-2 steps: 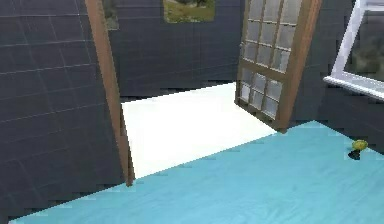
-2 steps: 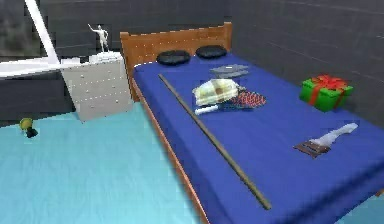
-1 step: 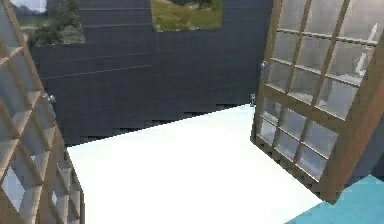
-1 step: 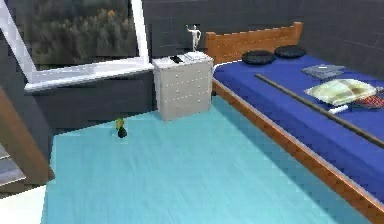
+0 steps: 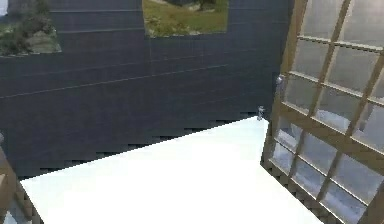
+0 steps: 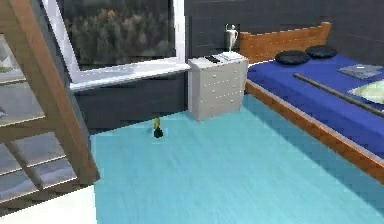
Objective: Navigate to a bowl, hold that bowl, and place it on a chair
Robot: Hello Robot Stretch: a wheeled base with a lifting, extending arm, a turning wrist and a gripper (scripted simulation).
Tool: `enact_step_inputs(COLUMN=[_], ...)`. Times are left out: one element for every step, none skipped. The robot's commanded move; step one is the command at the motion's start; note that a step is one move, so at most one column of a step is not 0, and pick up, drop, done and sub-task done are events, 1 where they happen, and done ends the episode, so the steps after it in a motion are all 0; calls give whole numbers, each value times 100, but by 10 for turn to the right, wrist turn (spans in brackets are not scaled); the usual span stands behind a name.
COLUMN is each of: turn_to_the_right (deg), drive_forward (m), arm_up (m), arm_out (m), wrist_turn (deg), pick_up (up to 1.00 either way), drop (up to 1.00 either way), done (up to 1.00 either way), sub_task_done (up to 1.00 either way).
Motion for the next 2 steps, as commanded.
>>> enact_step_inputs(turn_to_the_right=[-240, 0], drive_forward=[0, 100], arm_up=[0, 0], arm_out=[0, 0], wrist_turn=[0, 0], pick_up=[0, 0], drop=[0, 0], done=[0, 0], sub_task_done=[0, 0])
